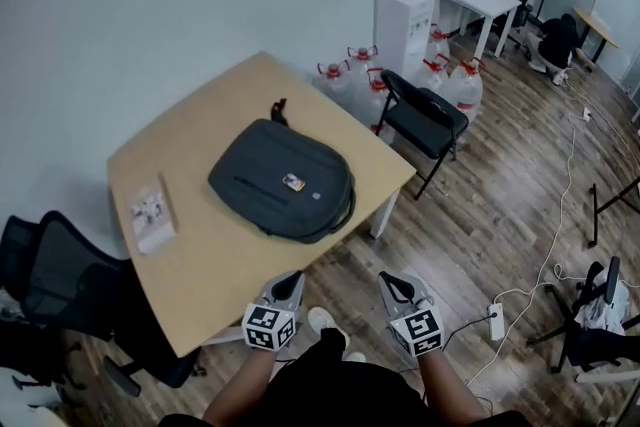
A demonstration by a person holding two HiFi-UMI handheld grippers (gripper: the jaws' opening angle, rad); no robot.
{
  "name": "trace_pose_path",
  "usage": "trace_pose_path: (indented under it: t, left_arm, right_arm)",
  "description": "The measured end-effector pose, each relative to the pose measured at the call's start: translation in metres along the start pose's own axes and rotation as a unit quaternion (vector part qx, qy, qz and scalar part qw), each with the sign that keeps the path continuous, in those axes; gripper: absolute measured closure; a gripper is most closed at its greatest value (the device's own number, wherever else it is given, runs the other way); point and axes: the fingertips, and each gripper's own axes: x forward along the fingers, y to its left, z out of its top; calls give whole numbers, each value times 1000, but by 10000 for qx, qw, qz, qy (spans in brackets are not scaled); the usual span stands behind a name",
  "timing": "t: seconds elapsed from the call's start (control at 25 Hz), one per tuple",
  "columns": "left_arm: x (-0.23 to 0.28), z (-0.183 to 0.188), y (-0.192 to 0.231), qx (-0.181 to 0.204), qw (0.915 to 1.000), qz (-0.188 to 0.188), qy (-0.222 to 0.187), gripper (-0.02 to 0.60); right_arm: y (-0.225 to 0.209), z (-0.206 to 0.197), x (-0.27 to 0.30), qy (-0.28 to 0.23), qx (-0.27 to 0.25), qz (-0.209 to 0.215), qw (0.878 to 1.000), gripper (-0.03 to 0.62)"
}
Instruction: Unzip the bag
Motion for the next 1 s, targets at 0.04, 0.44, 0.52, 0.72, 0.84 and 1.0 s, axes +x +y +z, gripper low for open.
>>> trace_pose_path:
  t: [0.04,0.44,0.52,0.72,0.84,1.0]
  left_arm:
    - [4,4,7,-7,10000,36,-28,563]
    - [35,-1,81,-366,9981,484,38,563]
    - [38,-6,94,-418,9973,586,110,563]
    - [41,-19,124,-546,9948,810,286,563]
    - [41,-18,139,-633,9924,993,357,563]
    - [43,-26,149,-555,9884,1310,529,563]
  right_arm:
    - [-3,2,10,44,-29,49,10000,591]
    - [-4,25,102,497,-517,766,9945,591]
    - [-1,27,118,567,-567,887,9928,591]
    - [6,31,153,664,-813,1130,9880,591]
    - [10,35,177,710,-1022,1360,9829,591]
    - [17,43,208,724,-1294,1760,9732,591]
